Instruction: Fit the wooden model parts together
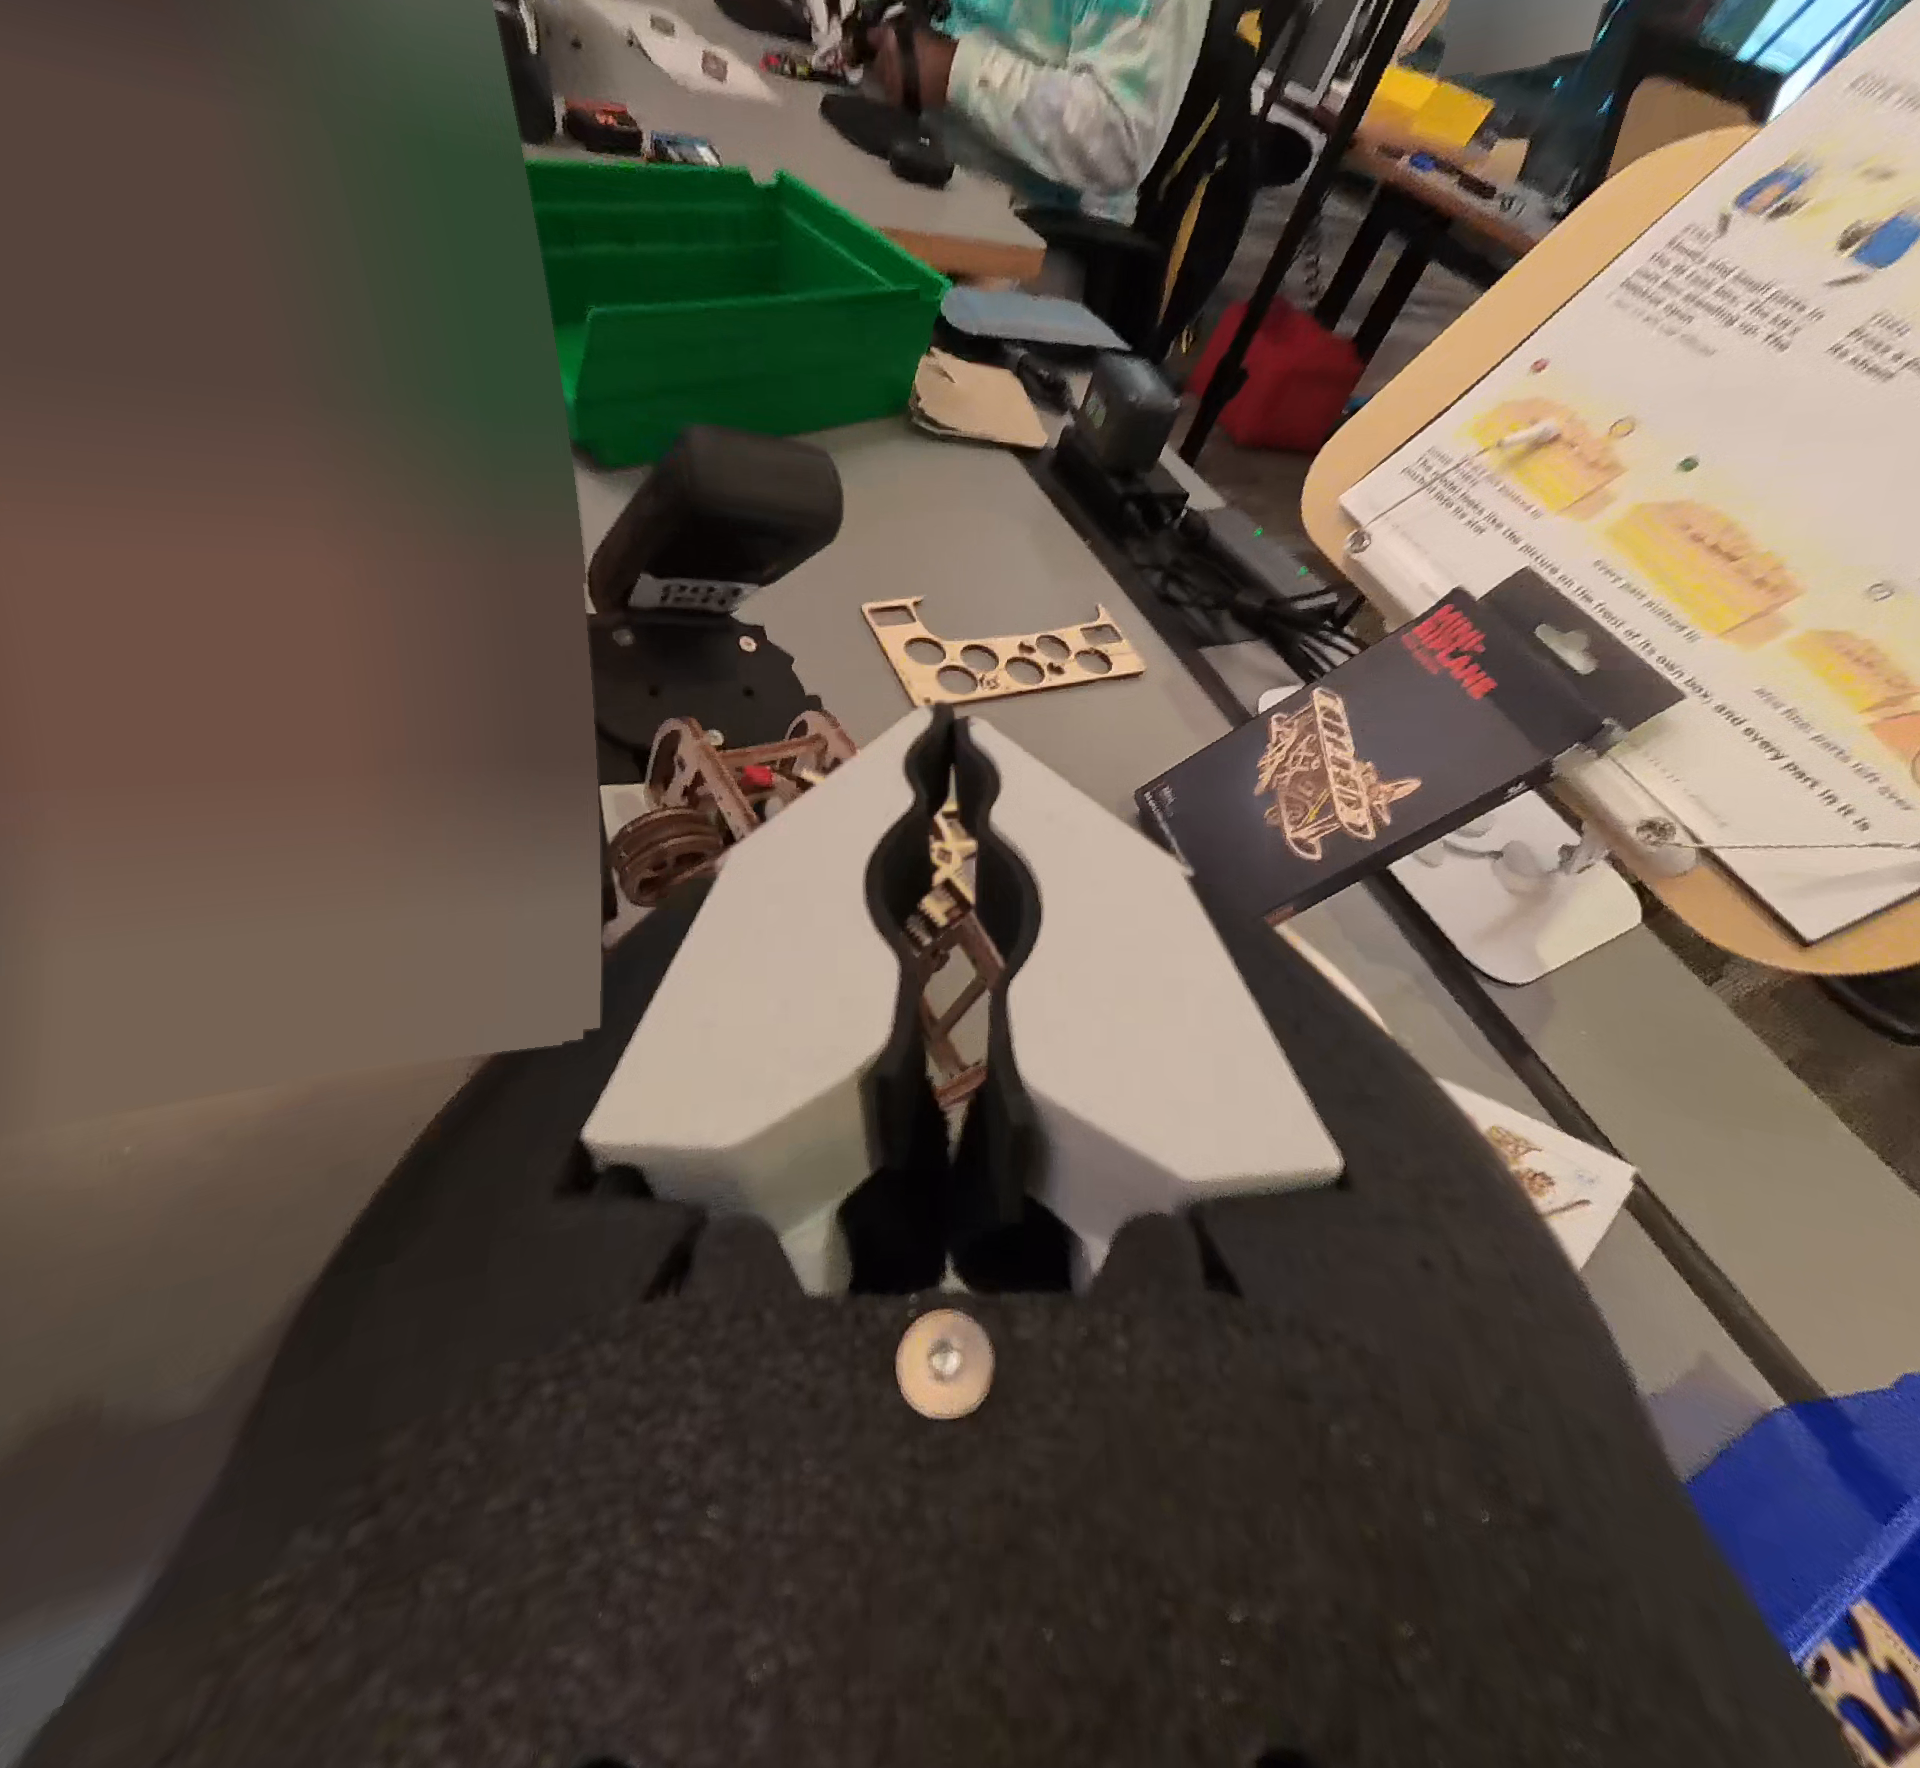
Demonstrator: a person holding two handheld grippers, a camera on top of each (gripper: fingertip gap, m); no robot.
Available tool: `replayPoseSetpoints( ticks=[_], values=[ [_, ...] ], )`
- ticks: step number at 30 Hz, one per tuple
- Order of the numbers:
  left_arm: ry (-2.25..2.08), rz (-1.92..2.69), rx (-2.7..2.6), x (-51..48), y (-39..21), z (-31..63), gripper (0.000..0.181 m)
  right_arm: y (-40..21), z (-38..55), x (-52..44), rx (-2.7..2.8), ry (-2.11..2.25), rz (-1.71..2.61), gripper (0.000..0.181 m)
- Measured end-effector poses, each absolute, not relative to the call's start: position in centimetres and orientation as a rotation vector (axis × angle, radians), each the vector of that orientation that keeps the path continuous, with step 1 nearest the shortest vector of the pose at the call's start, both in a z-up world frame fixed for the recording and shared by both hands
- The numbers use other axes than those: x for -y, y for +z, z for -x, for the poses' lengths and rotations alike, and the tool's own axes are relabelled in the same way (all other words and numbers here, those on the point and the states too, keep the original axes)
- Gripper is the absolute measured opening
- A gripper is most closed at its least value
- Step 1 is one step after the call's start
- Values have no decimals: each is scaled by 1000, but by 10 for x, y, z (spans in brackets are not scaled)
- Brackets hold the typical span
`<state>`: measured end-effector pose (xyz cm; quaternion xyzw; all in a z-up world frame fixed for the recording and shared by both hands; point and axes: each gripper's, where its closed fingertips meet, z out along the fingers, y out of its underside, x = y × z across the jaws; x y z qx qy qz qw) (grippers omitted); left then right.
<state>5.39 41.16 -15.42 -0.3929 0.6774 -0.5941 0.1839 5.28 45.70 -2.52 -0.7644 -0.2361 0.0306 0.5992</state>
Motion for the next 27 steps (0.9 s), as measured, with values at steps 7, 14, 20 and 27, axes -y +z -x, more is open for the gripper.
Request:
replayPoseSetpoints(
  ticks=[7, 14, 20, 27],
  values=[
    [-1653, 1108, -1920, -411, -156, -54, 31, -57, -42, -456, 578, 172, 1909, 0],
    [-1660, 1103, -1905, -412, -154, -54, 32, -55, -43, -457, 514, 249, 1956, 0],
    [-1702, 1093, -1938, -408, -154, -51, 31, -23, -67, -449, 644, -125, 1851, 14],
    [-1782, 1132, -1977, -407, -155, -50, 32, -69, -59, -433, 1163, -346, 2051, 95]
  ],
)
